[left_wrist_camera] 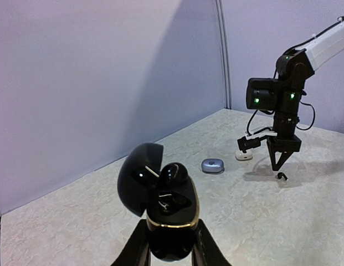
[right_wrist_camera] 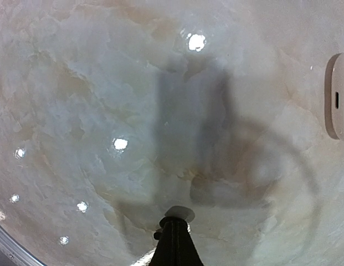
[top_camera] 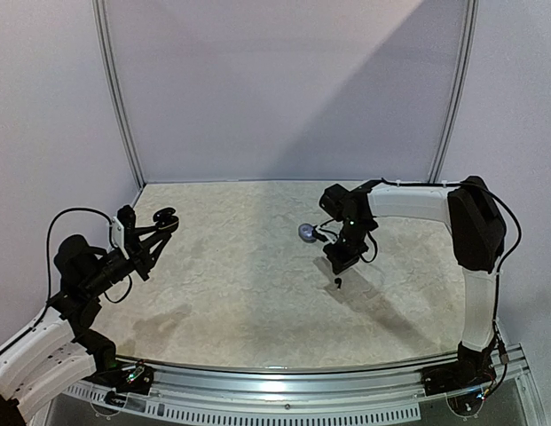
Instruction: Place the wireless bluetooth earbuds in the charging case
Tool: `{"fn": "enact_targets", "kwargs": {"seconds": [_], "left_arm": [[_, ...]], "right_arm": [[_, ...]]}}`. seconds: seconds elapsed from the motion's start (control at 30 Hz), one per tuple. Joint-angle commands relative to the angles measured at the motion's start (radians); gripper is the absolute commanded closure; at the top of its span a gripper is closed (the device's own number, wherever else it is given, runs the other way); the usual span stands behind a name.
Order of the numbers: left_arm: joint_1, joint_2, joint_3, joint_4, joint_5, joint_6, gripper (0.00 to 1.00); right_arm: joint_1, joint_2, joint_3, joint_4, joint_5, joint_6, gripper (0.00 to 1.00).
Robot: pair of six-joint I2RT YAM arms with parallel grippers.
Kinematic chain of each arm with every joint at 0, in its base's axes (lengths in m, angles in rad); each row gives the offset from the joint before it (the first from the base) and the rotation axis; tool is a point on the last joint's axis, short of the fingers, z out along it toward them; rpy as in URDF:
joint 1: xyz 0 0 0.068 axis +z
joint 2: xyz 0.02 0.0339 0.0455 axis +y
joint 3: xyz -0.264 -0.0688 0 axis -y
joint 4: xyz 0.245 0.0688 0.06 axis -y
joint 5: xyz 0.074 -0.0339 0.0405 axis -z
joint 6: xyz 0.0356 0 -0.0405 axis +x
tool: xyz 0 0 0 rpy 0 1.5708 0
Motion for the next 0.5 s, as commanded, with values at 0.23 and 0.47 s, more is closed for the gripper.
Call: {"fn": "enact_targets", "kwargs": {"seconds": [0.23,0.47], "left_arm": [[0.013,0.006,-0.012,-0.006,0.01,0.014,1.0],[0.013,0.008,-0.012,-0.004,0.011,0.011,1.0]], "right_arm": [[-0.025,-0.034,0.001,-0.008,-0.025,0.092,0.66],[-0.025,-0.037,-0.068,0.018,-0.035,0.192,0.64]]}}
